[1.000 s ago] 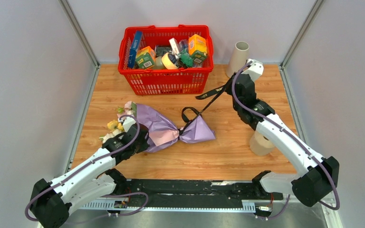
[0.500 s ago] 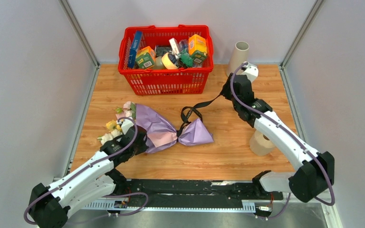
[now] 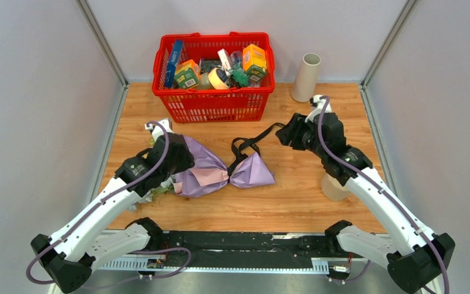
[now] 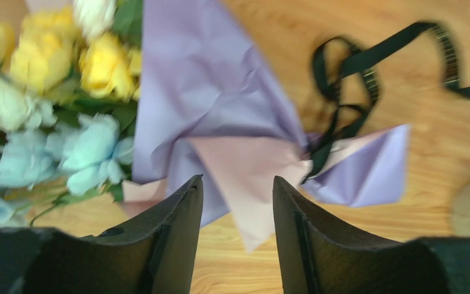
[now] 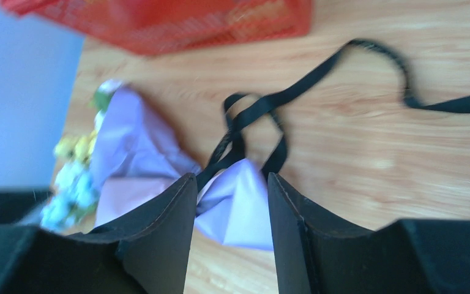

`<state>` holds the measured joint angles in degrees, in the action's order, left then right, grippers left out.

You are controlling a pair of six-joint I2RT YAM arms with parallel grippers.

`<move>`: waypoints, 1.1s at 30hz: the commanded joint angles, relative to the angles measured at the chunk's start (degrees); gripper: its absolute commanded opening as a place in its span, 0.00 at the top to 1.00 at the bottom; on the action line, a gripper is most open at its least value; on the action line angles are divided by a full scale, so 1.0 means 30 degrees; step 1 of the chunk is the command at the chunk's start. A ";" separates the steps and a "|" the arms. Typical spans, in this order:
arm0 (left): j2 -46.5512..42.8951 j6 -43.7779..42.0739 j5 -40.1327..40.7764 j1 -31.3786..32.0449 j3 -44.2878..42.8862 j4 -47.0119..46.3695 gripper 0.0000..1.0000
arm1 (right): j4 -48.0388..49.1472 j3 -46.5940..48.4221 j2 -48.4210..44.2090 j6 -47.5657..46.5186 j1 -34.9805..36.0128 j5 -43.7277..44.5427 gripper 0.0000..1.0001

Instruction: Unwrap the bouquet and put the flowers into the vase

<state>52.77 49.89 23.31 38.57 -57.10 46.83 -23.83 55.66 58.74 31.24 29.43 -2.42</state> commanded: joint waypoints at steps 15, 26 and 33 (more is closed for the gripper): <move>0.2419 -0.0870 -0.6950 0.0035 0.7400 -0.9367 0.58 | 0.6537 -0.3524 0.3825 0.8833 0.6332 0.2680 0.37; 0.2097 -0.0399 -0.6101 0.0035 0.9131 -1.0072 0.59 | 0.8560 -0.2294 0.8249 0.8305 0.7356 0.0803 0.42; 0.1745 -0.0311 -0.5838 0.0035 0.9511 -1.0160 0.59 | 0.8590 -0.1386 0.9978 0.8949 0.7592 0.1683 0.43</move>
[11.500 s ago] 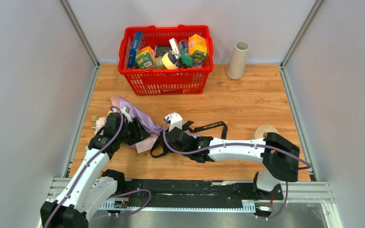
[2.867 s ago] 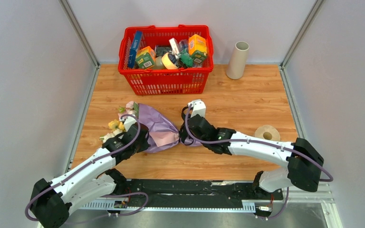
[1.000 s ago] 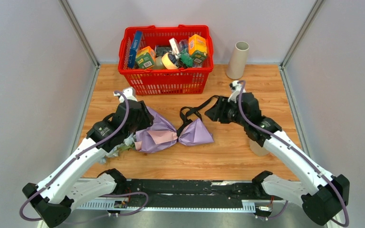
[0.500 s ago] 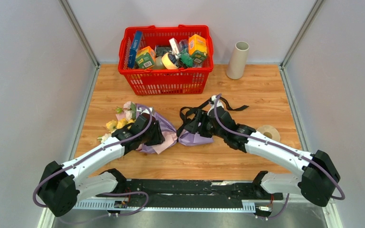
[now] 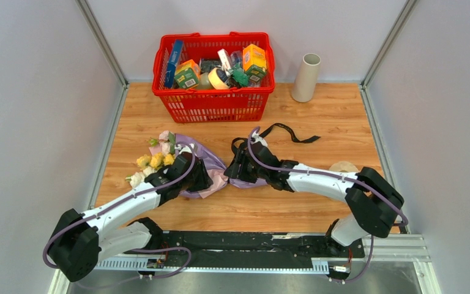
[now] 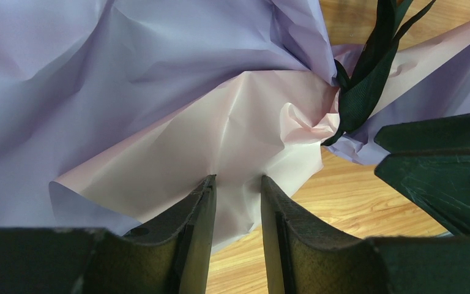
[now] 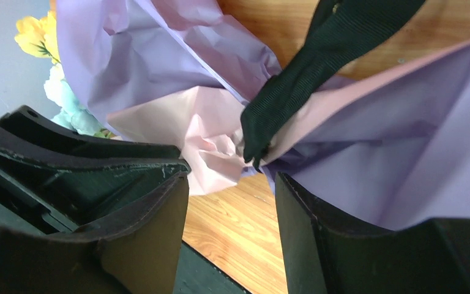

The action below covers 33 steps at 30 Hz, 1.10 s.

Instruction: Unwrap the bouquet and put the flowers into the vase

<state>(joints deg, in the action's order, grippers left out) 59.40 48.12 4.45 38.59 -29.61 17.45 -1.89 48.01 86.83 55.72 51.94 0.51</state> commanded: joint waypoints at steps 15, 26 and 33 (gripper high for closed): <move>-0.0464 0.0513 0.1151 0.0028 0.0787 0.0097 0.59 | 0.1011 0.2952 0.2494 0.0237 0.0088 0.2434 0.78; 0.0885 0.0835 0.1740 0.0028 0.0377 0.0891 0.59 | 0.3174 0.2134 0.1790 -0.5358 0.0381 0.1181 0.93; 0.0065 0.0894 0.2179 0.0028 0.0552 0.1213 0.58 | 0.4642 0.1634 0.0738 -0.7674 0.0411 -0.0661 1.00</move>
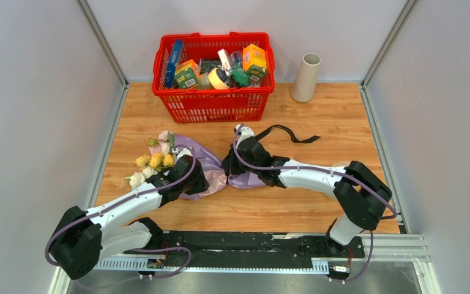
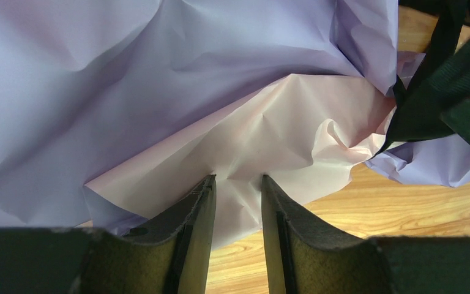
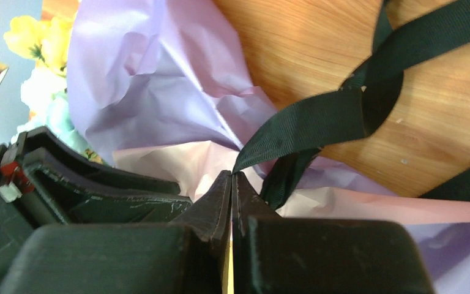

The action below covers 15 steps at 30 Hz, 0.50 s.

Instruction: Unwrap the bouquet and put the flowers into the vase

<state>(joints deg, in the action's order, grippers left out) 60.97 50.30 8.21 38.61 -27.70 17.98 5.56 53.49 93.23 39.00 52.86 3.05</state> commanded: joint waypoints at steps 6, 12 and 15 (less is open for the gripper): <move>-0.0460 0.0341 0.1073 0.0021 -0.0023 0.1156 0.57 | 0.3390 -0.0517 -0.1839 -0.4270 0.0192 -0.3914 1.00; -0.0547 0.0576 0.0897 0.0021 -0.0082 0.1097 0.57 | 0.2692 -0.0196 -0.0903 -0.5645 0.0630 -0.5880 1.00; -0.0723 0.0605 0.1072 0.0021 -0.0053 0.1243 0.57 | 0.1956 -0.0195 -0.0725 -0.6145 0.0778 -0.5793 1.00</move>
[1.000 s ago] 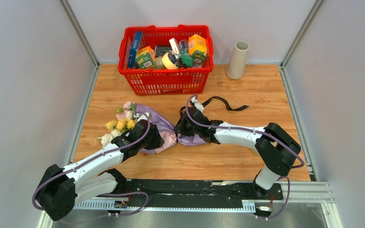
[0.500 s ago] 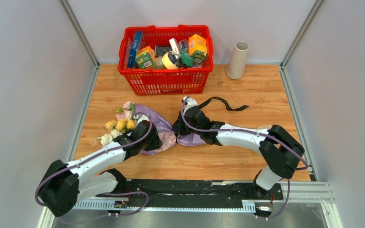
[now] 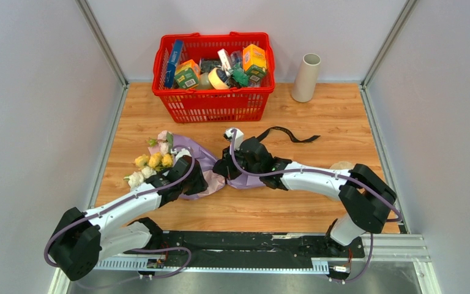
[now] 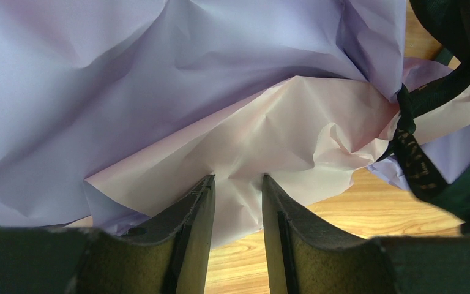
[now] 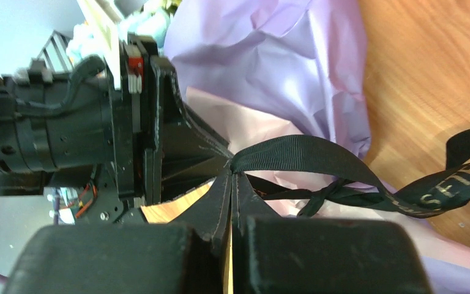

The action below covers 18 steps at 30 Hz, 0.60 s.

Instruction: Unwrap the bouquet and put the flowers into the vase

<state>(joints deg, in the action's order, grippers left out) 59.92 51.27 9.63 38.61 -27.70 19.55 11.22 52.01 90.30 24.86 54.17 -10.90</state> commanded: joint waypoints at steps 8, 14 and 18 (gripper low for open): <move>-0.0608 0.0314 0.0746 0.0021 -0.0082 0.1071 0.56 | -0.3564 0.0391 -0.0569 0.1026 0.0312 0.3309 0.62; -0.0930 0.0401 0.0834 0.0021 0.0006 0.1218 0.56 | -0.3565 -0.0549 -0.0424 0.2610 0.0312 0.3632 0.67; -0.1019 0.0373 0.0775 0.0021 -0.0023 0.1159 0.56 | -0.3565 0.0182 0.0395 0.2494 0.0312 0.3369 0.68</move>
<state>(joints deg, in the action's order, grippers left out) 57.69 52.18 10.85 38.61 -27.70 21.85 -0.14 50.63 90.70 30.04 55.07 -1.76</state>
